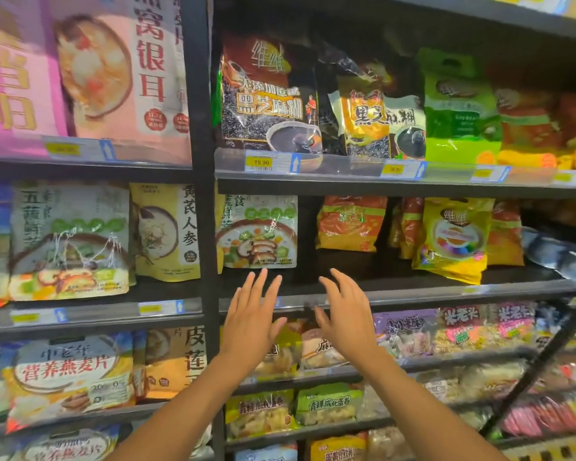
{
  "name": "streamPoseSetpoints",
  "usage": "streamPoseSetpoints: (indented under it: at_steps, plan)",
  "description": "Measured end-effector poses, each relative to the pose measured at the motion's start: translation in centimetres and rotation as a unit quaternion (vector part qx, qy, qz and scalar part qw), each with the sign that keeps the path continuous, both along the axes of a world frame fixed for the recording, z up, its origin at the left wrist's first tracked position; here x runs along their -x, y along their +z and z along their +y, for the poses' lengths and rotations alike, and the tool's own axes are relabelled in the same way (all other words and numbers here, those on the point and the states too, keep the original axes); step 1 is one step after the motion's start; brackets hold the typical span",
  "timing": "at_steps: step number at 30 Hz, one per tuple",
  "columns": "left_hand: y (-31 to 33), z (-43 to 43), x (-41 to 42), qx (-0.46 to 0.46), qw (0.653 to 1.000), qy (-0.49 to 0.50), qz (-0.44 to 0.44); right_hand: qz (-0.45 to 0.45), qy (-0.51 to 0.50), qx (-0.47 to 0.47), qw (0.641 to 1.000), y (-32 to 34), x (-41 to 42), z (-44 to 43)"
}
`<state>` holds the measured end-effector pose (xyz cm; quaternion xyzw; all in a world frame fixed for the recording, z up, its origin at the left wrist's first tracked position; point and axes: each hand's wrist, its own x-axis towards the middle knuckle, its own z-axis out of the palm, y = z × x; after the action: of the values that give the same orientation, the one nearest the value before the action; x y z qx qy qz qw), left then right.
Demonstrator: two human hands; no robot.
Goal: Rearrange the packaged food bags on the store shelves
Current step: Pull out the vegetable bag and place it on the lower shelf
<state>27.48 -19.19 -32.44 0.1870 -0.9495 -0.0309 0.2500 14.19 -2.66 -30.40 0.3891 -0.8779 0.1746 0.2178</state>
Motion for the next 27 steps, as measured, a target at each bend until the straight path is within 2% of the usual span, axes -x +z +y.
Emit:
streamPoseSetpoints:
  at_steps: [4,7,10,13,18,22,27]
  plan:
    - [1.1,-2.2,3.8,-0.020,1.000,0.015,0.015,0.022,0.013,0.018,1.000,0.9,4.6,-3.7]
    - [1.4,-4.1,6.0,-0.038,0.998,0.045,0.013,0.002,0.004,-0.004,1.000,1.2,7.6,-6.6]
    - [1.5,-5.8,7.3,-0.036,0.996,0.077,0.004,-0.132,-0.015,-0.027,0.991,1.6,9.7,-9.7]
    - [1.7,-6.8,7.7,-0.057,0.992,0.106,-0.029,-0.275,0.015,-0.013,0.961,1.3,12.3,-13.1]
    - [1.7,-7.8,7.7,-0.097,0.984,0.144,-0.036,-0.408,-0.004,0.041,0.912,0.3,16.9,-18.2]
    - [1.1,-8.7,7.8,-0.107,0.983,0.147,-0.006,-0.369,-0.012,0.042,0.928,-1.0,17.7,-19.1]
    - [0.8,-8.9,8.6,-0.118,0.978,0.173,-0.017,-0.364,-0.005,0.042,0.931,-1.0,18.6,-17.6]
